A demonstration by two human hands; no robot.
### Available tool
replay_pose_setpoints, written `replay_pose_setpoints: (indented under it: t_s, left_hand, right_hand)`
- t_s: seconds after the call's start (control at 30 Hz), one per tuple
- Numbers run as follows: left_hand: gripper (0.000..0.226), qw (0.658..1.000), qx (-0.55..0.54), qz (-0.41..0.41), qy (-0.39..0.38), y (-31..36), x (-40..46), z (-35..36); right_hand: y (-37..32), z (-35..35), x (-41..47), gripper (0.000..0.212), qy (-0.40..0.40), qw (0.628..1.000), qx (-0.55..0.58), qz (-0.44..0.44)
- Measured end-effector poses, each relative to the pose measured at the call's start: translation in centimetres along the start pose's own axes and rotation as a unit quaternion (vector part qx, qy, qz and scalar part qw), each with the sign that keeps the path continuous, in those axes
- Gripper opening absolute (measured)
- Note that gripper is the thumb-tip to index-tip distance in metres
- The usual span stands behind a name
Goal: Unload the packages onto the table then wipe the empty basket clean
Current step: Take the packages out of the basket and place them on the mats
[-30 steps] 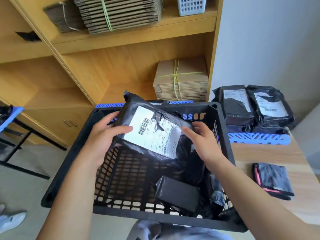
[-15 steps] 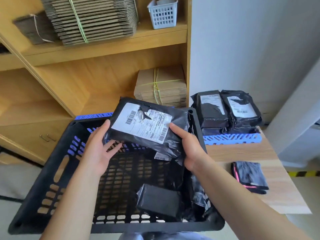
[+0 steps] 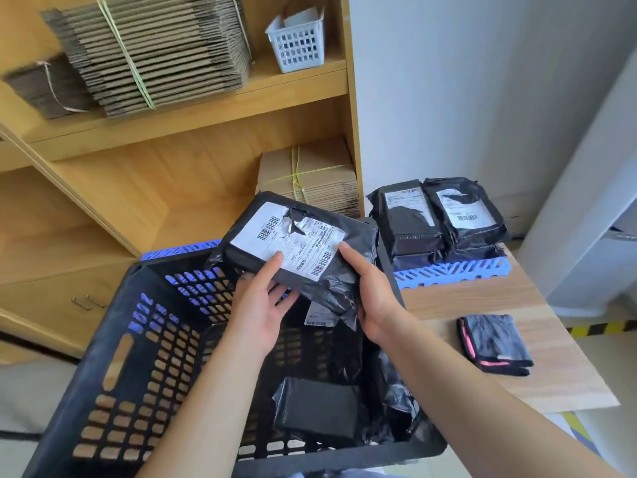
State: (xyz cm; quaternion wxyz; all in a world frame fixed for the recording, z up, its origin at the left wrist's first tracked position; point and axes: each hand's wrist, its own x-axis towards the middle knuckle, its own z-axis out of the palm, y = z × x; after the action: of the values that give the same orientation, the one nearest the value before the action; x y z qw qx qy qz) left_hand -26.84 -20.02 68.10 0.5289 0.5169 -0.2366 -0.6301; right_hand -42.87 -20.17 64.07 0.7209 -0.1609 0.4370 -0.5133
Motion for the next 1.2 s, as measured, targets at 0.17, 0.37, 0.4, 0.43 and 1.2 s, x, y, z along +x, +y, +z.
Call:
replay_pose_setpoints:
  t_s: [0.17, 0.37, 0.4, 0.43, 1.2]
  left_hand:
    - [0.043, 1.0, -0.009, -0.006, 0.009, 0.0, 0.2, -0.3]
    - [0.049, 1.0, -0.004, 0.01, -0.014, 0.7, 1.7, -1.0]
    - [0.052, 1.0, -0.003, 0.015, -0.017, 1.0, 2.1, -1.0]
    - [0.055, 1.0, -0.003, 0.017, -0.019, 1.2, 2.5, -0.9]
    - [0.047, 0.992, 0.026, -0.041, -0.115, 11.5, 7.9, -10.9]
  right_hand:
    - [0.2, 0.1, 0.0, 0.072, 0.0, 0.999, -0.048, -0.006]
    - [0.0, 0.3, -0.9, 0.072, 0.012, 0.992, -0.125, -0.013]
    - [0.0, 0.4, -1.0, 0.07, 0.008, 0.99, -0.137, -0.015]
    - [-0.2, 0.4, -1.3, 0.066, 0.006, 0.989, -0.145, -0.017]
    - [5.0, 17.1, 2.2, 0.043, 0.133, 0.98, -0.124, -0.076]
